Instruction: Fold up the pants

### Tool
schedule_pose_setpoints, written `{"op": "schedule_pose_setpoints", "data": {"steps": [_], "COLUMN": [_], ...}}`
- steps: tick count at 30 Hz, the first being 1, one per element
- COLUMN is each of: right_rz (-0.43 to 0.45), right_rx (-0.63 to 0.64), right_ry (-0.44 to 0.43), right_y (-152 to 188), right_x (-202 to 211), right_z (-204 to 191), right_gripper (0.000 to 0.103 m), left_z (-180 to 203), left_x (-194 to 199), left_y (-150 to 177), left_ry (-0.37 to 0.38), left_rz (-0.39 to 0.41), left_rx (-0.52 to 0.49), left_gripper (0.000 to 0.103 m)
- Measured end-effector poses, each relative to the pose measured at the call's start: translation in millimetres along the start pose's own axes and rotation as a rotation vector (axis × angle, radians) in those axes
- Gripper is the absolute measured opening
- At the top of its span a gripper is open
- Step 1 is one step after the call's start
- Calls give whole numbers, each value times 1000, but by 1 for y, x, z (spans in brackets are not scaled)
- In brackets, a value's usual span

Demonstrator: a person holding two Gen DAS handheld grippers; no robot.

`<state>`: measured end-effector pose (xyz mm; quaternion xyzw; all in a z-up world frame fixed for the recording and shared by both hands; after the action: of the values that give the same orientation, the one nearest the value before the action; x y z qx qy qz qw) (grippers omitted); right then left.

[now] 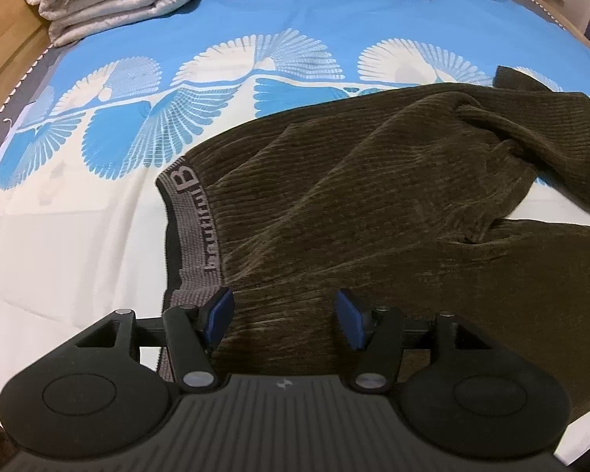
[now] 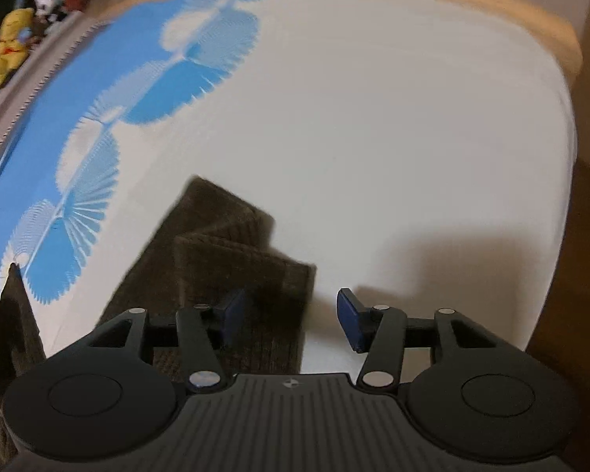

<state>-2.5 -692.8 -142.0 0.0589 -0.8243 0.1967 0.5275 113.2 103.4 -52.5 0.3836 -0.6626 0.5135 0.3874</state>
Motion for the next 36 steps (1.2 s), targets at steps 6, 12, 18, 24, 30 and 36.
{"op": "schedule_pose_setpoints", "data": {"steps": [6, 12, 18, 24, 30, 36], "right_rz": [-24, -37, 153, 50, 290, 113], "right_rx": [26, 140, -73, -361, -227, 83], "right_ry": [-2, -52, 76, 215, 196, -129], "right_y": [4, 14, 10, 14, 13, 37], "right_x": [-22, -26, 34, 33, 69, 42], "right_z": [-14, -37, -19, 43, 13, -62], "right_gripper": [53, 20, 13, 20, 35, 48], "left_z": [-13, -14, -11, -1, -5, 0], "left_x": [-4, -4, 0, 5, 5, -5], "left_y": [0, -1, -3, -2, 1, 5], "left_ry": [-15, -15, 1, 21, 23, 60], "left_rz": [-11, -10, 5, 14, 12, -25], "left_rx": [19, 21, 24, 1, 2, -38], "left_gripper": [64, 64, 64, 64, 64, 64]}}
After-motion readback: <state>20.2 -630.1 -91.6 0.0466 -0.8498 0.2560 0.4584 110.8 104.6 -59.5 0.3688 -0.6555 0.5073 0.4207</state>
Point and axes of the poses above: each gripper's, at about its wrist camera, not at the fingertips, and x roughly against the way its jaws point, z to its right, y to its underside, the point moved 1 cm from there along -x, roughly the way its jaws point, and after that the axes turned 10 degrees about -x, right-handed, at the moved point
